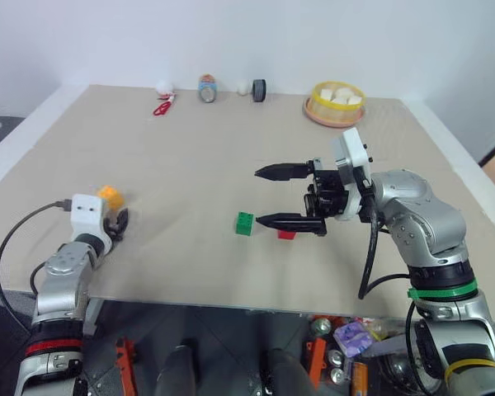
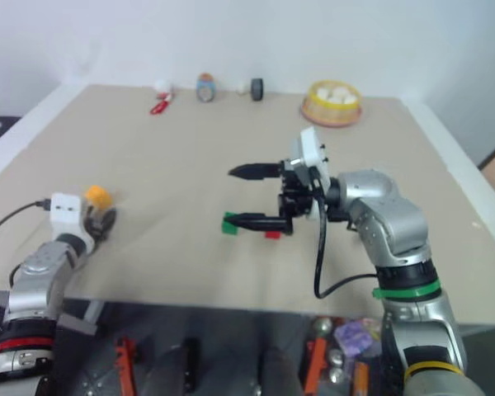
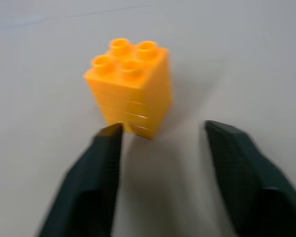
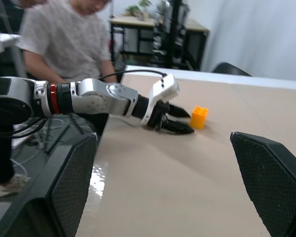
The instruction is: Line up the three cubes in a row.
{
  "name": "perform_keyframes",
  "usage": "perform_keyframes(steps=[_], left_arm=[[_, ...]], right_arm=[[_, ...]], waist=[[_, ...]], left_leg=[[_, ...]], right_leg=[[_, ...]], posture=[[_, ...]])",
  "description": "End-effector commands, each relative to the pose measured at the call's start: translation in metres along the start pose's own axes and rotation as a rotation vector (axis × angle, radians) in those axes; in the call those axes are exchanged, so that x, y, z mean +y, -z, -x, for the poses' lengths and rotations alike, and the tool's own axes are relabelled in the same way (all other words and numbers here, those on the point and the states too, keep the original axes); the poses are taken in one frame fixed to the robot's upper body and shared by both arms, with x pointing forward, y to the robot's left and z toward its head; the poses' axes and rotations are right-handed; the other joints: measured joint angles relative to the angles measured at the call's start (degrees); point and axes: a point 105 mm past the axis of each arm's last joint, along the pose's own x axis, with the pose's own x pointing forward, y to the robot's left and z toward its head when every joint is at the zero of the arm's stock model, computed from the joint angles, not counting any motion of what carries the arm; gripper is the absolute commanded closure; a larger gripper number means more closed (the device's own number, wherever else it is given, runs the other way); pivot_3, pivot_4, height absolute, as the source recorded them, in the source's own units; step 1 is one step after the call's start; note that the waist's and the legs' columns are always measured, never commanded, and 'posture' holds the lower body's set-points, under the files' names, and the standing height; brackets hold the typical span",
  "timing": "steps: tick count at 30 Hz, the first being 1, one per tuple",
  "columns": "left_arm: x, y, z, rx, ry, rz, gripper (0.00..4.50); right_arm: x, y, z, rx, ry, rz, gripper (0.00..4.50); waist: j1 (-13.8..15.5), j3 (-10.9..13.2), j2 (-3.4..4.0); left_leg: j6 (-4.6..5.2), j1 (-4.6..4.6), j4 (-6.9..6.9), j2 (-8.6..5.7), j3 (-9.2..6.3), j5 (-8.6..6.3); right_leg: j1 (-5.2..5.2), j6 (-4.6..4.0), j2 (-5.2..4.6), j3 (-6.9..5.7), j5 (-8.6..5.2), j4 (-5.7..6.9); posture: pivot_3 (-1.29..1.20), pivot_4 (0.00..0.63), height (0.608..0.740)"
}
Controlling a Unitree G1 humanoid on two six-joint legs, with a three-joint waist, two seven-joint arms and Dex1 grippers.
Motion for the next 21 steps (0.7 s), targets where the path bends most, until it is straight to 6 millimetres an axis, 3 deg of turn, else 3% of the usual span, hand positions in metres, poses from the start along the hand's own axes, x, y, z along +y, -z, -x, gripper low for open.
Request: perform_keyframes(steps=[1,2,3,5,13,17,21], left_arm=[[-0.01,0.002,-0.002,0.017,0.036,-0.01,3.28],[-0.01,0.001,-0.002,0.016,0.034,-0.011,3.54],[-0.009,-0.001,-0.003,0.016,0.029,-0.015,3.54],[-0.008,-0.004,-0.004,0.01,0.021,-0.011,3.54],[0.025,0.0,-0.005,0.057,-0.184,0.09,3.54],[0.005,0.001,0.003,0.053,-0.109,0.069,3.54],[-0.015,0.009,0.028,0.081,-0.093,0.068,3.54]], right_arm=[[0.0,-0.012,0.003,-0.013,0.003,0.054,0.0],[-0.001,-0.012,0.003,-0.012,0.004,0.054,0.0],[-0.001,-0.012,0.003,-0.012,0.004,0.054,0.0],[-0.002,-0.013,0.004,-0.011,0.005,0.055,0.0],[-0.002,-0.013,0.005,-0.01,0.008,0.051,0.0],[-0.001,-0.013,0.005,-0.009,0.007,0.051,0.0],[-0.002,-0.012,0.006,-0.006,0.006,0.051,0.0]], waist=[[0.2,0.0,0.7],[0.2,0.0,1.11],[0.1,-0.2,1.61],[0.1,-0.2,1.91],[0.4,-0.1,1.82],[0.3,-0.1,1.82],[0.3,-0.1,1.81]], left_leg=[[-0.01,0.14,0.54,-0.18,-1.06,0.0],[-0.02,0.2,1.03,-0.47,-2.06,0.01],[0.01,0.18,1.46,-0.59,-2.78,-0.02],[0.05,-0.19,1.4,-0.59,-3.45,-0.04],[0.08,-0.49,1.46,-0.81,-2.9,0.07],[0.08,-0.34,1.4,-0.8,-3.08,0.07],[-0.09,-0.25,1.47,-0.84,-3.07,0.26]], right_leg=[[0.29,-0.01,-0.29,-1.04,0.03,-0.02],[0.66,0.02,-0.64,-2.05,0.04,-0.07],[0.95,0.1,-0.75,-2.83,0.09,-0.52],[1.34,0.32,-0.82,-3.79,0.25,-1.98],[0.94,0.56,-1.25,-3.74,1.01,-2.22],[0.69,0.58,-1.25,-3.83,1.78,-2.2],[0.28,0.6,-1.42,-3.83,1.87,-2.06]], posture=[[0.0,0.15,0.74],[0.0,0.15,0.74],[0.0,0.15,0.74],[0.0,0.15,0.74],[0.0,0.15,0.74],[0.0,0.15,0.74],[0.0,0.15,0.74]])
